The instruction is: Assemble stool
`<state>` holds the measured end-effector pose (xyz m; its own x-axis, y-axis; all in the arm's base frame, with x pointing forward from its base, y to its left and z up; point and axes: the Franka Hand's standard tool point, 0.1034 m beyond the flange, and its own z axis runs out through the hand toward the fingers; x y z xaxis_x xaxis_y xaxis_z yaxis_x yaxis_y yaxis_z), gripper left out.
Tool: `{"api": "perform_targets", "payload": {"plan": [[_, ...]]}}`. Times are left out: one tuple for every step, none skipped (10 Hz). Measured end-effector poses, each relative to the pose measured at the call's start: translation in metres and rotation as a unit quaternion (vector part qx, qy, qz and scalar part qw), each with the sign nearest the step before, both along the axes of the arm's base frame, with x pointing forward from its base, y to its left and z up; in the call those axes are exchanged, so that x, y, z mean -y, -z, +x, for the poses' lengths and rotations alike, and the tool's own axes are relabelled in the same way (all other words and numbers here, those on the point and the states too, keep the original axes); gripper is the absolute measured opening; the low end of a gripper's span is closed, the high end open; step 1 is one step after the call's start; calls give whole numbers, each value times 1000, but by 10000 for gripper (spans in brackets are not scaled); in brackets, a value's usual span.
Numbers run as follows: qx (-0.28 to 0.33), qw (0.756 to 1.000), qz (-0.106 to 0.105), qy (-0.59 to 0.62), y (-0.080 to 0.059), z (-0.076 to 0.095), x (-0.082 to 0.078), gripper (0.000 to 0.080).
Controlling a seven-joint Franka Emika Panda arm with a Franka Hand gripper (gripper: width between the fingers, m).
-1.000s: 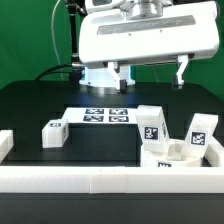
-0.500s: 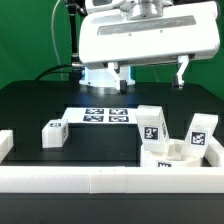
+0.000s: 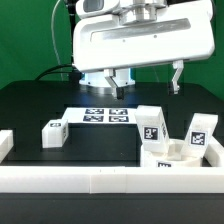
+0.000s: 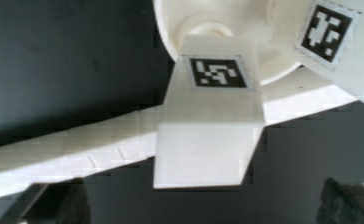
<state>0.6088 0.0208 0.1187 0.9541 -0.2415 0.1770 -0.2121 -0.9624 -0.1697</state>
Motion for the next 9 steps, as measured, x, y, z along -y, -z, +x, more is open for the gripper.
{"api": "perform_targets", "payload": {"plan": [[-32,999,9,-10,-1,0,0,649],[-52,998,-4,-40,2,1,3,649],[-102,992,-6,-73,1,-3,6,649],[-96,992,-10,-83,-2,3,7,649],[-97,991,-10,-88,-1,2,7,649],[-97,991,-10,-88,0,2,7,649],[-95,990,-12,-102,0,2,7,649],[-91,984,-26,-150,0,4,6,649],[-84,975,-39,-203,-1,7,1,649]]}}
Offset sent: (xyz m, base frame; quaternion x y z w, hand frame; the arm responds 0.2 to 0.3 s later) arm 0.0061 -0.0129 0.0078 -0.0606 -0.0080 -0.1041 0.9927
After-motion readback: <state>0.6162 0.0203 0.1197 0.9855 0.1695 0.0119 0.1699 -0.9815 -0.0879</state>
